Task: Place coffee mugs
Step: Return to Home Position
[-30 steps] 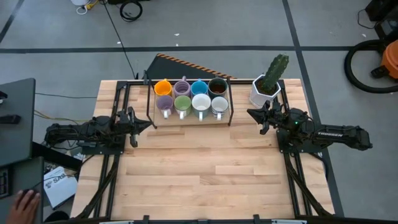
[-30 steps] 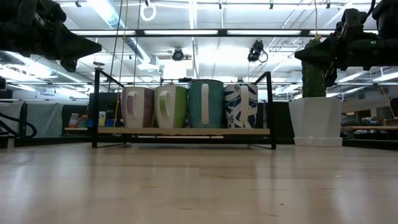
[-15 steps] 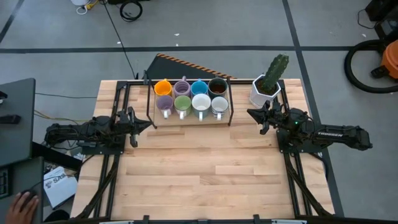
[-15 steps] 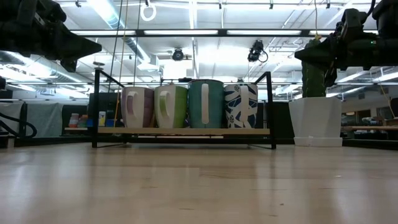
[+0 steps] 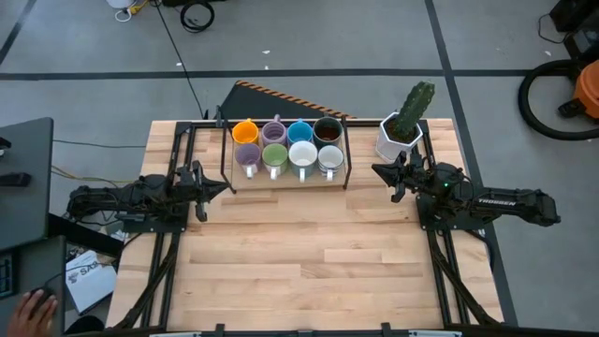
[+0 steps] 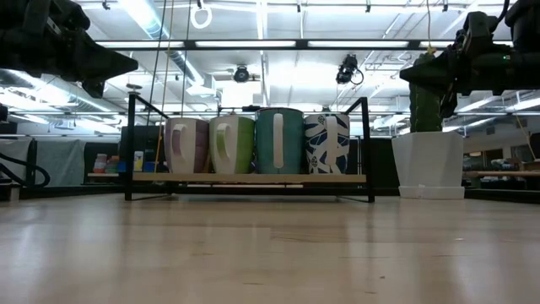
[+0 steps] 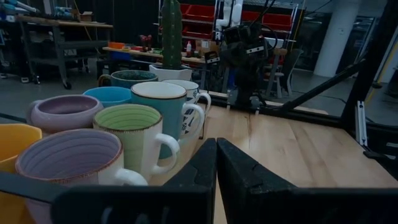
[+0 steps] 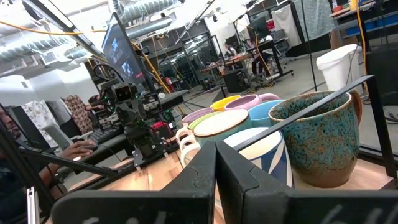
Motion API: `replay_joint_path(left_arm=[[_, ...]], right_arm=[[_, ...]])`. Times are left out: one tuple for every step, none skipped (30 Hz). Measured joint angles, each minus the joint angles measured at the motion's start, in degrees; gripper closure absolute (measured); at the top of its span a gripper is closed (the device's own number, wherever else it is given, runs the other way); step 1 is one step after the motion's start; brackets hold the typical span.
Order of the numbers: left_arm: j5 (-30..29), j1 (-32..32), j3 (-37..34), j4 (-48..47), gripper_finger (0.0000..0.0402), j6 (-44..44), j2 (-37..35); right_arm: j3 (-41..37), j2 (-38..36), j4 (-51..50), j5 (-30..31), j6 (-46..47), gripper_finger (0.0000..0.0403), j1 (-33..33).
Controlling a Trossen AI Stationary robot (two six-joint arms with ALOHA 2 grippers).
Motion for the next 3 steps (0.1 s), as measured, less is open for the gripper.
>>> replay_joint_path(left_arm=[[0.0, 0.0, 0.01, 0.01, 0.0386, 0.0, 0.0], [0.0, 0.0, -0.01, 0.01, 0.0386, -0.02, 0.0], [0.0, -0.01, -0.01, 0.01, 0.0386, -0.03, 0.0]], right_arm=[[0.01, -0.01, 0.0, 0.0, 0.0, 0.0389, 0.0], [0.01, -0.01, 0.01, 0.0, 0.0, 0.0389, -0.01], [0.01, -0.01, 0.01, 0.0, 0.0, 0.0389, 0.0]])
